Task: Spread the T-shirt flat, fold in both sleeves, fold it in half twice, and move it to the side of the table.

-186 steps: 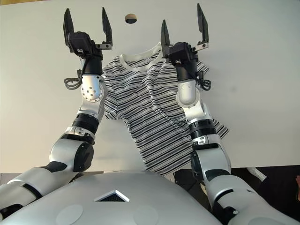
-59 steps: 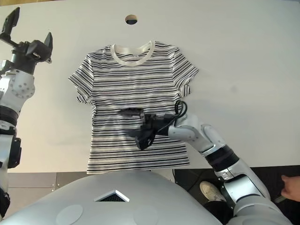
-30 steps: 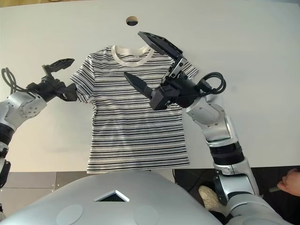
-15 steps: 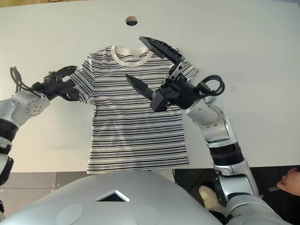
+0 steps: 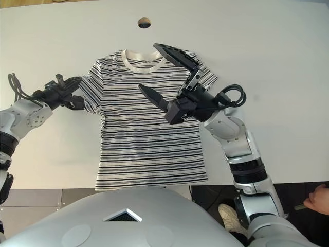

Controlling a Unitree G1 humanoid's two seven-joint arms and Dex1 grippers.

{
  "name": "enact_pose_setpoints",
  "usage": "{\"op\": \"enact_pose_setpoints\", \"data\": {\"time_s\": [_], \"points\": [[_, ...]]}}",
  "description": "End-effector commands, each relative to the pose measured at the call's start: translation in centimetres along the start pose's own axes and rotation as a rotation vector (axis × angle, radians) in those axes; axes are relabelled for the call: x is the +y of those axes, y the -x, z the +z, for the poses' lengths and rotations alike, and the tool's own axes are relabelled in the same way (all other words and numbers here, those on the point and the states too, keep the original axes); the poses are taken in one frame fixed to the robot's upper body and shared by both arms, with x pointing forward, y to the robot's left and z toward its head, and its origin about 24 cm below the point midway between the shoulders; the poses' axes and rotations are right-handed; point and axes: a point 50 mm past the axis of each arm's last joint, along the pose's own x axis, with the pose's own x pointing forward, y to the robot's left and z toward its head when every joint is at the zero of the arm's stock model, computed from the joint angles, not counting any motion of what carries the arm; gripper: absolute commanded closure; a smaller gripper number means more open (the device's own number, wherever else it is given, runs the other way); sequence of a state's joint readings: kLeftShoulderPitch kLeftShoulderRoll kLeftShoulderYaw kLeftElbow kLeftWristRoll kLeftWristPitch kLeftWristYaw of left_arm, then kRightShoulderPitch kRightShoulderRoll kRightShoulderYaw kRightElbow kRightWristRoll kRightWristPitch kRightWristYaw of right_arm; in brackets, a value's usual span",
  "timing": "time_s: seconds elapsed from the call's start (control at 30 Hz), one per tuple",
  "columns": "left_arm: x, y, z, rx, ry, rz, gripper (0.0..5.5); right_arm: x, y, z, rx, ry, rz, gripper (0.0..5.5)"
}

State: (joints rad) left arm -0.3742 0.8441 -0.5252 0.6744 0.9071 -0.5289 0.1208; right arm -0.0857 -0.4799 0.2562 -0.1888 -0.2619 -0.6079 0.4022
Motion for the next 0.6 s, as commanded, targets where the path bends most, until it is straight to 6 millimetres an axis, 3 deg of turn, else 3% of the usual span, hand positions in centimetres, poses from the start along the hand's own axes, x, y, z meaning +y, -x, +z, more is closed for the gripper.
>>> {"op": "enact_pose_setpoints", "data": {"time_s": [0.03, 0.33, 0.6], "points": [[-1.3, 0.2, 1.0, -0.032, 0.013, -0.031, 5.37, -0.1, 0.0, 0.2, -0.014, 0.008, 0.012, 1.03], [2.7, -1.1, 2.8, -0.061, 0.030, 0.288, 5.37, -0.6, 0.8, -0.3, 0.021, 0.013, -0.020, 1.03], [3.6, -2.7, 4.7, -0.131, 0.010, 0.339, 5.37, -0.7, 1.5, -1.1, 0.069, 0.008, -0.039, 1.03]]}}
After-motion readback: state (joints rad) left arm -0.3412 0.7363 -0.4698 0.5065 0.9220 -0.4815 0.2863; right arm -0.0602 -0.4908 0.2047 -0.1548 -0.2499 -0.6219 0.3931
